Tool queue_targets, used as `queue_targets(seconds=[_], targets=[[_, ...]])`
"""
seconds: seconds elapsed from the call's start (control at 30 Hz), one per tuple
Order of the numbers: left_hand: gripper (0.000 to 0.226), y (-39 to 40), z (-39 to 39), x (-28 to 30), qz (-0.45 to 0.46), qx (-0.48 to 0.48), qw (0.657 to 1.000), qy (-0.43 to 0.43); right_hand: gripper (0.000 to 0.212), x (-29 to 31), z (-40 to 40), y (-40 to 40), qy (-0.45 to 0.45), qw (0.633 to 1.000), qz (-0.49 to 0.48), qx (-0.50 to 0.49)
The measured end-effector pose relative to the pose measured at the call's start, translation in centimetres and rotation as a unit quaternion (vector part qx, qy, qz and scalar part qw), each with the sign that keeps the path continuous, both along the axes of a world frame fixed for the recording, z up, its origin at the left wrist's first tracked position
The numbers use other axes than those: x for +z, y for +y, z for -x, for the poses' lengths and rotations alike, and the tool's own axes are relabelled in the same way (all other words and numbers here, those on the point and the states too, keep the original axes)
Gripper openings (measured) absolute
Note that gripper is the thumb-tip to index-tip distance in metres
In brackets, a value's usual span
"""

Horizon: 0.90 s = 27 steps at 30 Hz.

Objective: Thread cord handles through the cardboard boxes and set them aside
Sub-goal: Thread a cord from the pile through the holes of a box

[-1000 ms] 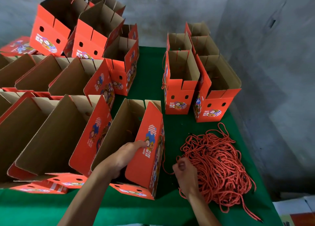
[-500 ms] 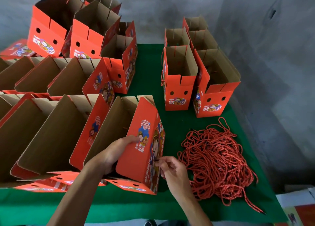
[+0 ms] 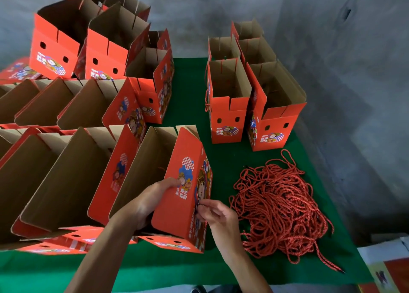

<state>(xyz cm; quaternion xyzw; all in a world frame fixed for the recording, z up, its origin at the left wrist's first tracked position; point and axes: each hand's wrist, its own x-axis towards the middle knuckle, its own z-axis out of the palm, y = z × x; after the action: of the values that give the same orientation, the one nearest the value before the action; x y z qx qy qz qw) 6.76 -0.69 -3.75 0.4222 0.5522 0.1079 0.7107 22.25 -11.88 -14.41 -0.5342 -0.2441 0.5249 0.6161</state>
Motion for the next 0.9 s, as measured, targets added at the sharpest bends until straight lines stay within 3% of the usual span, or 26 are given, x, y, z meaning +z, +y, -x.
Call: queue_targets(seconds=[0.37,0.47,0.57,0.6,0.7,0.8,0.9], targets=[[0.051,-0.4,-1.0,0.1,-0.034,-0.042,0.998,0.022,0.015,-0.7,0.6,0.5,-0.079,0.997,0.017,-0.007],[0.068,-0.4,-1.7,0.0,-0.018,-0.073,0.997,-0.006,0.018,-0.7,0.0,0.7,-0.122,0.992,0.022,-0.002],[0.097,-0.2,-2.7,-0.2,0.033,-0.122,0.992,-0.012,0.022,-1.0,-0.6,0.5,-0.248,0.968,0.005,-0.031],[0.090,-0.2,-3.1,-0.1,0.023,-0.135,0.991,0.009,0.025,-1.0,-0.4,0.4,-0.276,0.961,0.003,-0.034],[0.038,0.0,-4.2,-0.2,-0.115,-0.231,0.959,0.117,0.028,-0.9,0.3,0.7,-0.335,0.942,0.011,-0.012],[0.028,-0.1,-5.1,-0.8,-0.197,-0.290,0.909,0.225,0.025,-1.2,0.0,0.8,-0.354,0.935,0.016,0.006],[0.030,-0.2,-5.4,-0.8,-0.203,-0.318,0.888,0.263,0.022,-1.2,-0.3,0.7,-0.322,0.947,0.004,0.018]])
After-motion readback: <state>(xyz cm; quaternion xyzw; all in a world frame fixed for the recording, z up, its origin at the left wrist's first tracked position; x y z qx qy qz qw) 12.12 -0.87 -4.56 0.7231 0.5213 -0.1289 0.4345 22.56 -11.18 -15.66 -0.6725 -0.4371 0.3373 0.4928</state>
